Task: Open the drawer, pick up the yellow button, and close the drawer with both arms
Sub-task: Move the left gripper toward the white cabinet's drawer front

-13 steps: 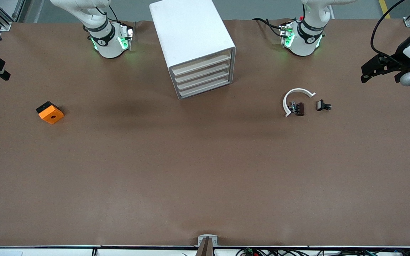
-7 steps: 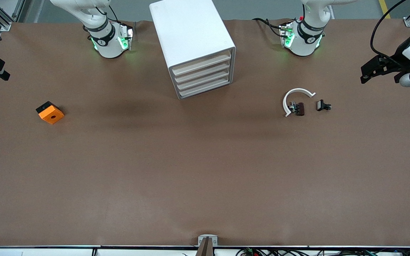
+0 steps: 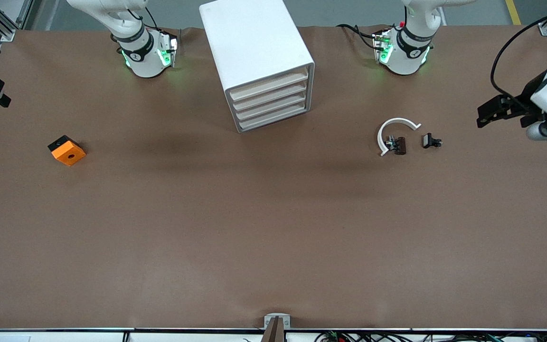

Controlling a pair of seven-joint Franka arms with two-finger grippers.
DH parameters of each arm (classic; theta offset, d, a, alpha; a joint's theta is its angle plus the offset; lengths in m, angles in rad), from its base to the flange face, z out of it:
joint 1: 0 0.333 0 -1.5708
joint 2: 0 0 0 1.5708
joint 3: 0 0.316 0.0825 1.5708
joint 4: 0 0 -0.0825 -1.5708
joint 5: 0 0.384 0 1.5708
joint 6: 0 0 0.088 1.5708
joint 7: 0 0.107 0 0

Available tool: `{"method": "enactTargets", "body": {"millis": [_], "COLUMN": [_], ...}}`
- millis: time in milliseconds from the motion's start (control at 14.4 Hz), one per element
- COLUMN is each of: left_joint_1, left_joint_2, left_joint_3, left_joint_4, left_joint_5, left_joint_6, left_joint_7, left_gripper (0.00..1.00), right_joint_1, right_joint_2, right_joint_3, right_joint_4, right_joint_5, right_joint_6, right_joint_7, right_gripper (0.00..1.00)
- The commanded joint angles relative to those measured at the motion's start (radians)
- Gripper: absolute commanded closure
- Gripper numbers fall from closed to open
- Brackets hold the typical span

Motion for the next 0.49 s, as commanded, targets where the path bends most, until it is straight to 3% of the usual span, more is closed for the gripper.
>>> {"method": "enactTargets", "body": {"millis": [0,418], "left_joint_1": [-0.014,-0.17], "left_joint_2": [0.086,0.244], "left_joint_3": [-0.01,-0.011], "left_joint_4": [0.039,0.044], "left_joint_5": [0.006,-0.005], "left_joint_6": [-0.022,-0.019], "left_joint_7": [-0.041,-0.537], "left_gripper": [0.0,0.0], "right_joint_1": [-0.004,-0.01], "right_joint_2": [-0.001,0.005], "right_joint_3": [0.004,0.001], "right_joint_4": [0.005,0.005], "right_joint_5": [-0.012,-0.006], "right_joint_6": [-0.001,0.008], "right_joint_7": [0.008,0.001], "right_gripper": [0.0,0.0]}}
